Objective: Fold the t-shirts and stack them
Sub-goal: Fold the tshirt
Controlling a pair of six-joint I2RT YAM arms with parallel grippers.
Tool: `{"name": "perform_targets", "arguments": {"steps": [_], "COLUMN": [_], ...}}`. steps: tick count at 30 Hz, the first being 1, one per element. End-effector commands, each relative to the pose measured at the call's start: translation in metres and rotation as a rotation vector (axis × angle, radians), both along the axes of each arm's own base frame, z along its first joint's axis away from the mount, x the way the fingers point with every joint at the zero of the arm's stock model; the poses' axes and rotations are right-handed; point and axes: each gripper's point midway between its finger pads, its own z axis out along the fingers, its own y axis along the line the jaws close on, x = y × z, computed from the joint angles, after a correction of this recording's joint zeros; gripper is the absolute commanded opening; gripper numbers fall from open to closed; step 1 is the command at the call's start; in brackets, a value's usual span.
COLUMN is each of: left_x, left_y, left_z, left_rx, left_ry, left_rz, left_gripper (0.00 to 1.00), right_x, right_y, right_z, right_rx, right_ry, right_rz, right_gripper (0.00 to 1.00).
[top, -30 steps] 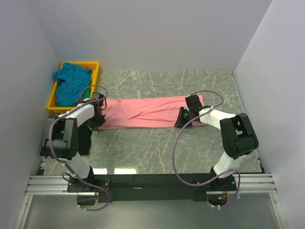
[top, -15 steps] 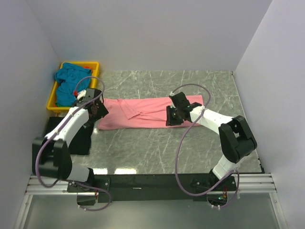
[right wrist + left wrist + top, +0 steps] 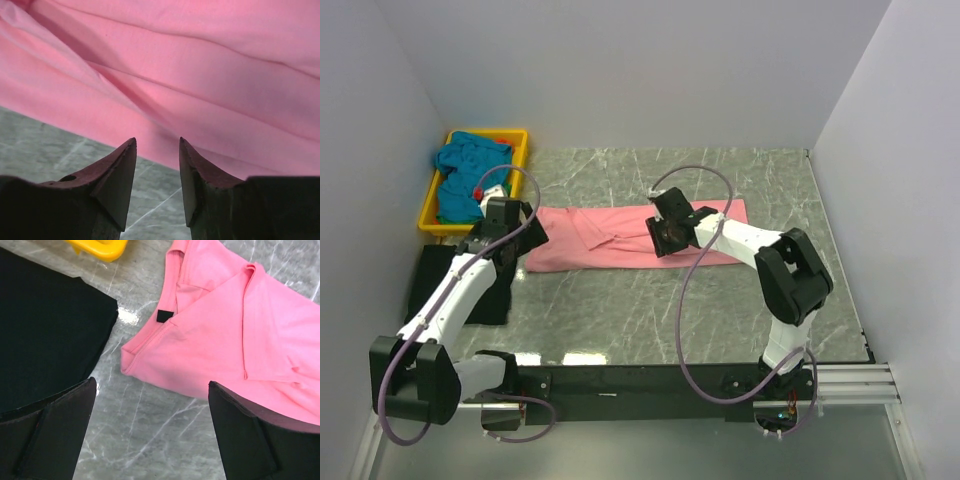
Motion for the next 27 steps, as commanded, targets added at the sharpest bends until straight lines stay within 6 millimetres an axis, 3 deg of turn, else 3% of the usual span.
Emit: {"name": "perform_targets", "arguments": {"steps": [1,10,16,22,27], "left_x": [0.014,0.017,0.018,0.018,0.018], "left_y": [-0.004,-0.005,-0.007,-0.008,-0.008], "left_z": [-0.001,-0.012,-0.01,-0.012,-0.011], "left_rx": [0.026,0.024,0.017,0.015,0.014], "left_ry": [-0.058,-0.01,-0.019,-0.012,-0.014], "left_rz": [-0.06,-0.059,-0.068,-0.07,-0.071], "left_gripper": [0.99,0.98,0.97,0.97,0.97], "right_x": [0.012,0.022,0.027,0.038,0.052], "right_y": [-0.001,-0.003,-0.001,-0.003,-0.006], "right_z": [0.006,-0.014,-0.016,-0.011,-0.007], "right_rx": [-0.117,-0.222,-0.233,-0.273,-0.326], "right_ry": [-0.079,-0.063,-0.078,-0.108,-0.14], "right_rz": [0.127,0.222,0.256,0.257,0.261], "right_gripper": [0.47,0.41,0.36,0.15,0.14]}}
